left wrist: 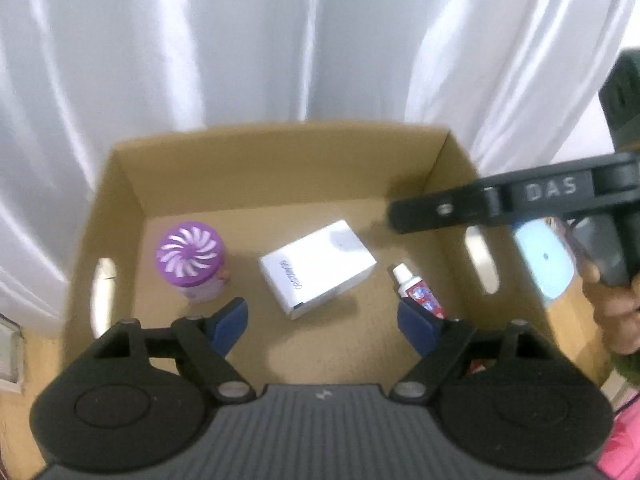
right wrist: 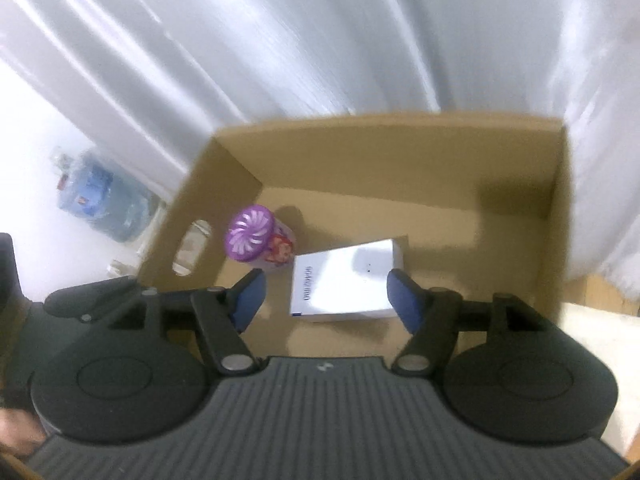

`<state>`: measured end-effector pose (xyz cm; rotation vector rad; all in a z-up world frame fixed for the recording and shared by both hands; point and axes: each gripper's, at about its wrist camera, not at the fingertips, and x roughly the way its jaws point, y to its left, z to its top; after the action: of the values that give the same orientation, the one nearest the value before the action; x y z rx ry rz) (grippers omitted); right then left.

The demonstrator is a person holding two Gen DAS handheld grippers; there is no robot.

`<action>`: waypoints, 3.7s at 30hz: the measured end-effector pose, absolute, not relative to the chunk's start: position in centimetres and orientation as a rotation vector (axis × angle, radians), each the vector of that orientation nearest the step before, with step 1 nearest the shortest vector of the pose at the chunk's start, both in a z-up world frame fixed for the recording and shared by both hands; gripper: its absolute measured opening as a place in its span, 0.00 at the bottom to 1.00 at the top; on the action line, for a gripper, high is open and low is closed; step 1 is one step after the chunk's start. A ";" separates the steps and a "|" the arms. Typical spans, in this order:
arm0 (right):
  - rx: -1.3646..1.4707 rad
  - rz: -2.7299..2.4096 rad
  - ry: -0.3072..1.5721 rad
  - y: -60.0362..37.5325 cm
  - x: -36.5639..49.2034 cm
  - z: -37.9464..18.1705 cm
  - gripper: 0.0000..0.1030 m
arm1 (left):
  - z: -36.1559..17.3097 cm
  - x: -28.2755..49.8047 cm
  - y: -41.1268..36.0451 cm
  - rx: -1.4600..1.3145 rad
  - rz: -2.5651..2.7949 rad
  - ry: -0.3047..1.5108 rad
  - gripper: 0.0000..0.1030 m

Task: Organize objects
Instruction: 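Open the right gripper to release the white box in the box, then move the right gripper to the blue-and-teal wet wipes pack, then lower the open right gripper around the wet wipes pack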

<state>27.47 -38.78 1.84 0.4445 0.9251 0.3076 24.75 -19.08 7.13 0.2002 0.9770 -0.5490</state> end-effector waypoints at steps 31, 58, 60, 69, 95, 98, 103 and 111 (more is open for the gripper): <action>0.374 0.593 0.938 -19.6 10.3 0.4 0.78 | 1.3 3.3 4.4 -0.223 -0.128 0.762 0.97; 0.421 0.618 1.175 -11.2 18.6 -7.6 0.84 | -3.1 8.8 3.7 -0.243 -0.288 0.877 0.95; 0.429 0.627 1.186 -11.3 18.6 -7.7 0.84 | -3.0 8.8 3.3 -0.236 -0.284 0.878 0.95; 0.445 0.612 1.199 -13.7 17.4 -7.7 0.84 | -2.9 8.4 0.9 -0.224 -0.332 0.892 0.95; 0.670 0.406 1.146 -27.8 11.3 -9.1 0.84 | -3.3 6.6 -4.8 -0.173 -0.492 0.957 0.95; 0.701 0.408 1.160 -27.8 11.6 -9.8 0.84 | -4.2 7.9 -4.7 -0.210 -0.496 1.010 0.95; 0.724 0.435 1.177 -27.4 11.9 -10.6 0.84 | -5.3 9.0 -4.2 -0.258 -0.501 1.064 0.95; 0.705 0.502 1.196 -25.8 12.3 -10.7 0.85 | -5.4 8.9 -5.7 -0.246 -0.483 1.076 0.96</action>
<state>12.25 -25.80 -10.66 0.7052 1.1961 0.5017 8.87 -5.69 -5.40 -0.2463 1.0759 -0.4832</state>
